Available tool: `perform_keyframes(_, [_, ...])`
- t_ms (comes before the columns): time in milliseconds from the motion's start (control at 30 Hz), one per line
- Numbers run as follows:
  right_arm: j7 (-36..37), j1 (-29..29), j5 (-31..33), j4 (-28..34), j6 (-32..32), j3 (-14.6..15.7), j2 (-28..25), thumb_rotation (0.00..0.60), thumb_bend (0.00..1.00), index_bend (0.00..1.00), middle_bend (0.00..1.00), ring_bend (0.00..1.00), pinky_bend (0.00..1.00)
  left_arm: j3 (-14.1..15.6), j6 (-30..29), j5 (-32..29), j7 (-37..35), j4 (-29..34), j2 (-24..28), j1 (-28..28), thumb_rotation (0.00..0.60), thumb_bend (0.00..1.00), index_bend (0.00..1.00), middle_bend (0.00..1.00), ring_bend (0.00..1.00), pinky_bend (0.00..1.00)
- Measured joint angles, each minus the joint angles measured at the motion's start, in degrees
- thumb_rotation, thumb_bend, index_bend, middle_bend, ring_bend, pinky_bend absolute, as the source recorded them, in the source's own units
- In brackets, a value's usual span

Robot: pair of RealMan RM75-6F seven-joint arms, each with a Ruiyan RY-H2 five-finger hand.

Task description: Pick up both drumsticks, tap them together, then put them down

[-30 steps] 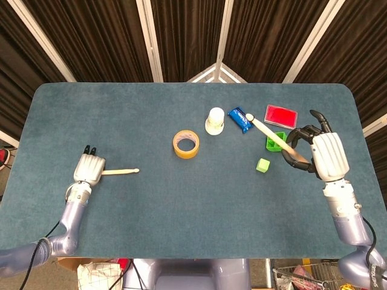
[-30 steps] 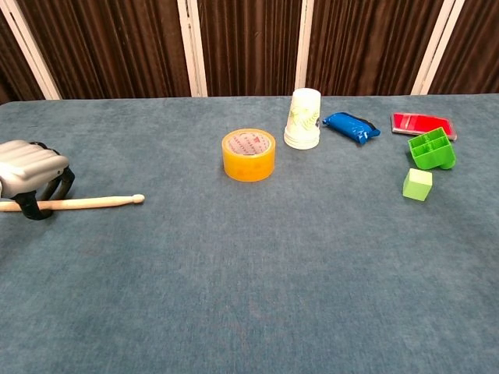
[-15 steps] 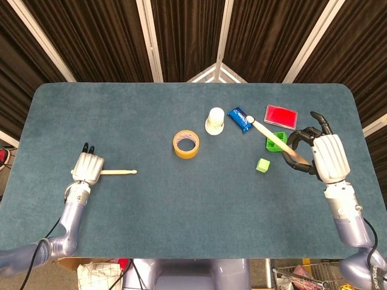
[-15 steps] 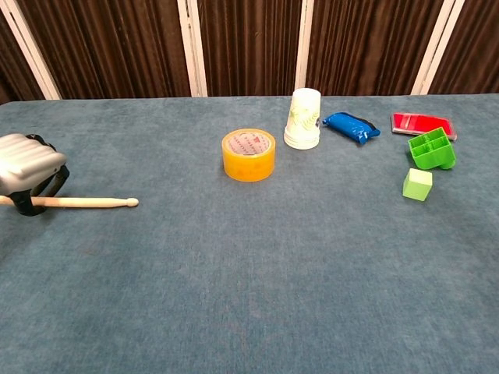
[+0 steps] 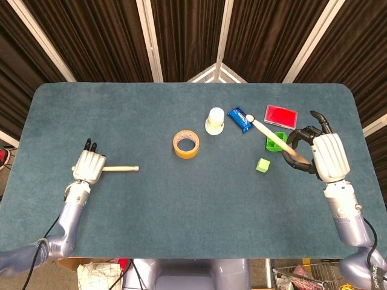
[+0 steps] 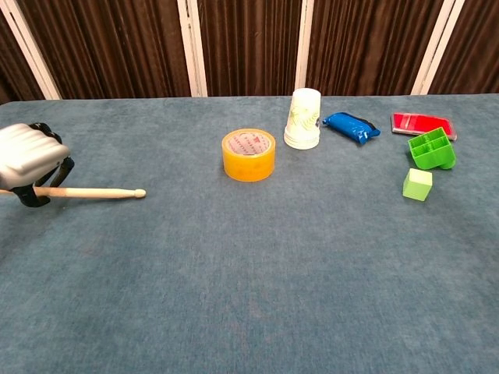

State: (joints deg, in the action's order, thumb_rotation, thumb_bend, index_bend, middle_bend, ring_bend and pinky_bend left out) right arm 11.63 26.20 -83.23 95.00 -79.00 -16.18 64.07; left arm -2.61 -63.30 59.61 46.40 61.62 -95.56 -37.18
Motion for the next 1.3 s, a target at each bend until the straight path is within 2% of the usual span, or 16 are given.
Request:
perform_keyframes(200, [-0.7,0.2,0.3,0.1,0.4,0.0,0.2,0.600,0.46,0.75,0.66,0.50,0.11,0.2,-1.3,3.9,-4.7,-1.5,0.0,0.5,0.600,0.44,0.64,0.60,0.17,0.11])
perform_keyframes(400, [-1.6,0.4,0.5,0.0,0.7,0.0,0.4,0.600,0.46,0.75,0.66,0.50,0.11,0.7,-4.1,9.9,-12.9,-3.6,0.2,1.2,0.600,0.44,0.64,0.60,0.17,0.11])
perform_keyframes(700, [-3.3,0.8,1.0,-0.1,1.2,0.0,0.9,0.600,0.46,0.75,0.66,0.50,0.11,1.0,-11.9,18.7,-26.8,-7.4,0.7,2.3,0.600,0.44,0.64,0.60,0.17,0.11])
perform_keyframes(867, [-4.6,1.2,1.2,0.0,1.8,-0.1,1.0,0.600,0.46,0.75,0.66,0.50,0.11,-0.2,-16.1,21.1,-36.3,-7.7,1.2,3.1,0.600,0.44,0.65,0.60,0.17,0.11])
perform_keyframes(1000, [-5.6,1.9,2.5,0.0,3.1,-0.5,1.0,0.600,0.46,0.75,0.66,0.50,0.11,-2.0,-17.7,21.4,-42.7,-4.3,2.8,3.7,0.600,0.43,0.66,0.60,0.17,0.11])
perform_keyframes(1300, [-3.5,4.4,5.4,0.4,6.7,-2.3,1.8,0.600,0.46,0.76,0.67,0.51,0.11,-6.3,-16.8,18.9,-48.8,10.8,9.7,5.1,0.600,0.43,0.66,0.60,0.17,0.11])
